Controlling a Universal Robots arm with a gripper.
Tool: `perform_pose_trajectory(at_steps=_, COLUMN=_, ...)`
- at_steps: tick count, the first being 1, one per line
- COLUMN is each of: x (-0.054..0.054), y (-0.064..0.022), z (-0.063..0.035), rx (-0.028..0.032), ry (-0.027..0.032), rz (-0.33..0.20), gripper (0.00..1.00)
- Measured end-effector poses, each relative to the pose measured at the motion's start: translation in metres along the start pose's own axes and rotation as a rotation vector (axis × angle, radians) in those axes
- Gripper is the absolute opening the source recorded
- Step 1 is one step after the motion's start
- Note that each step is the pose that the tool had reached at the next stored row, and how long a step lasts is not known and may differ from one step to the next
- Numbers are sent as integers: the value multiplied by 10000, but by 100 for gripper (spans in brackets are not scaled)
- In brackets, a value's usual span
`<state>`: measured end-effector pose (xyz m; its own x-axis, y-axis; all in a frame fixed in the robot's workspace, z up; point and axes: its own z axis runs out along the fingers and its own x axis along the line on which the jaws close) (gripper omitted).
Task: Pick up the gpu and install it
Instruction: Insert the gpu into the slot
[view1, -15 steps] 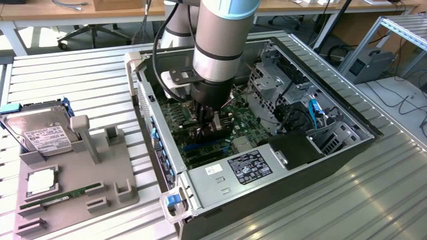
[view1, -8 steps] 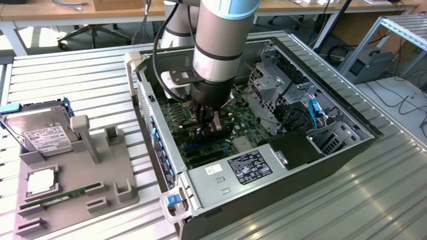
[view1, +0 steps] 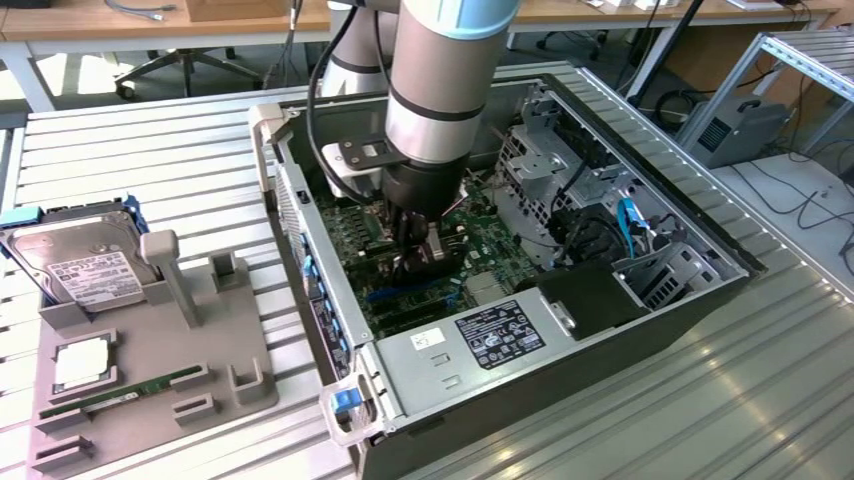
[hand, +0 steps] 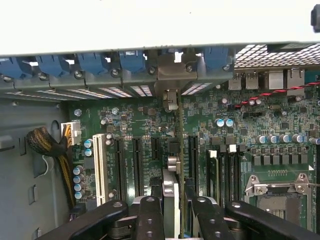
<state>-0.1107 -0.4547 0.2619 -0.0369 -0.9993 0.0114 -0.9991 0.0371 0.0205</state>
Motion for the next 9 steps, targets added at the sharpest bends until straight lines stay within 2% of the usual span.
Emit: perform_pose_trajectory(at_steps=9, x=-9, y=0, z=6, rx=-1, ry=1, rz=-2, gripper=27)
